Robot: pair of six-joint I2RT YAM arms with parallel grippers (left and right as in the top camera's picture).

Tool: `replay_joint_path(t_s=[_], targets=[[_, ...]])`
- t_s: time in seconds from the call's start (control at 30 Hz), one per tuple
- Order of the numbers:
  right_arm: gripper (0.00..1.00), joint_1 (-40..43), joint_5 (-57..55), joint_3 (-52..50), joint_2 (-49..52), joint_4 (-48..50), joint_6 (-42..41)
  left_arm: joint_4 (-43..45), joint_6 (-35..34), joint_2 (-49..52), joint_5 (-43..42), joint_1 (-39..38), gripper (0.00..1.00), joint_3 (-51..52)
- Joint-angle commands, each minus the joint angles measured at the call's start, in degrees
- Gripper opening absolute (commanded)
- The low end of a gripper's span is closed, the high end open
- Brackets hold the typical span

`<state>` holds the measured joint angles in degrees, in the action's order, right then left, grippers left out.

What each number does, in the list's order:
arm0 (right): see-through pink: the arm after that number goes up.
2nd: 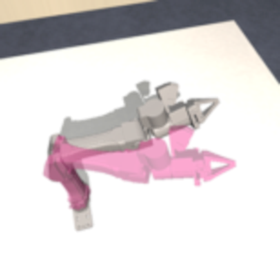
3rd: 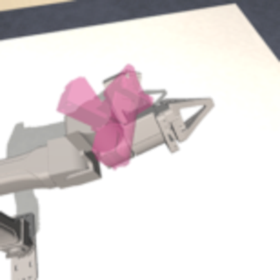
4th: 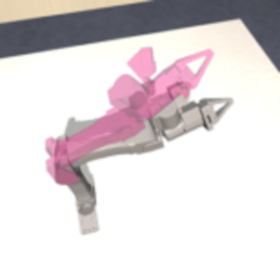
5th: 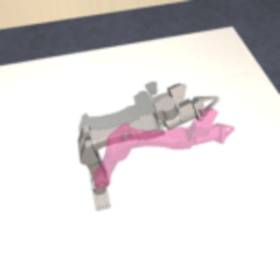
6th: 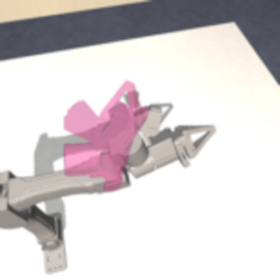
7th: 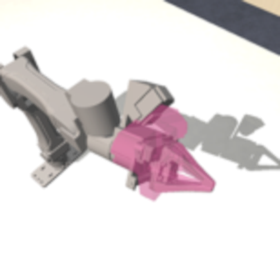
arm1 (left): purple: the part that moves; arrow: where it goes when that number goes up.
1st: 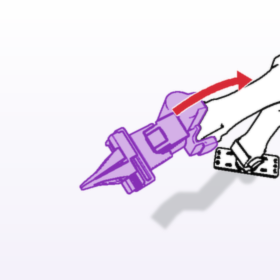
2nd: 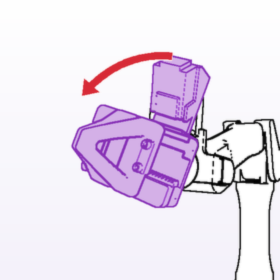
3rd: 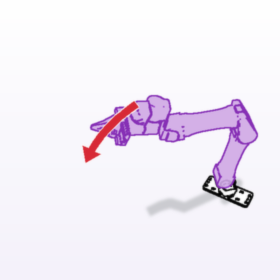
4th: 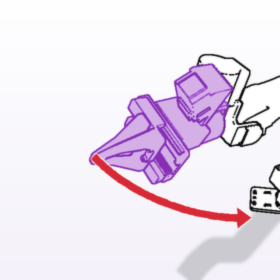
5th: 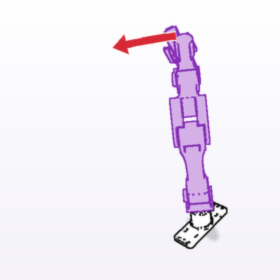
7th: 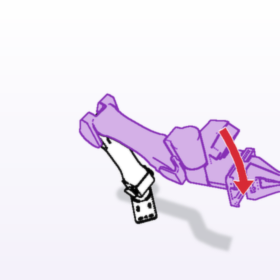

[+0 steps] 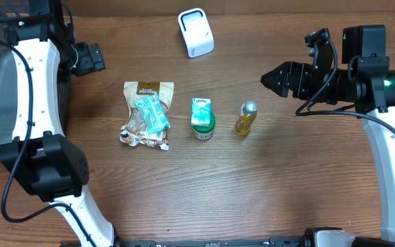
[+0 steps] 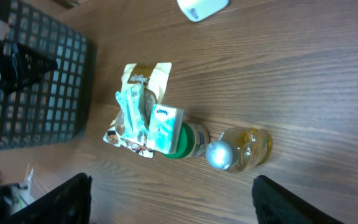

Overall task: Scan the item barcode
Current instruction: 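Move the right gripper over the yellow Vim bottle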

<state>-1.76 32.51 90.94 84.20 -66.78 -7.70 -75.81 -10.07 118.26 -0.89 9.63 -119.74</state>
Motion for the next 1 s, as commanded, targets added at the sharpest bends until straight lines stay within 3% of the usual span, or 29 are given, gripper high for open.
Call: replay_joint_path(t_s=[0.0, 0.2, 0.37, 0.63, 0.7, 0.97], targets=[[0.75, -1.33, -4.26, 5.81, 0.59, -1.57, -4.02, -0.02, 1.09, 0.02, -0.22, 0.07, 1.00, -1.44], [0.72, -4.74, -15.50, 16.22, 3.78, -11.08, -6.95, -0.02, 1.09, 0.02, -0.22, 0.07, 1.00, -1.44], [0.73, -8.28, -22.40, 17.49, 6.82, -14.97, -7.32, -0.04, 1.09, 0.02, -0.22, 0.07, 1.00, -1.44], [0.82, -14.45, -26.32, 17.46, 15.13, -16.48, -7.32, -0.04, 1.09, 0.02, -0.22, 0.07, 0.99, -1.44], [0.91, -16.15, -29.05, 17.44, 18.51, -16.35, -8.17, -0.02, 1.09, 0.02, -0.22, 0.07, 1.00, -1.44], [0.96, -16.50, -31.39, 16.31, 23.30, -15.04, -12.68, -0.02, 1.09, 0.02, -0.22, 0.07, 0.99, -1.44]])
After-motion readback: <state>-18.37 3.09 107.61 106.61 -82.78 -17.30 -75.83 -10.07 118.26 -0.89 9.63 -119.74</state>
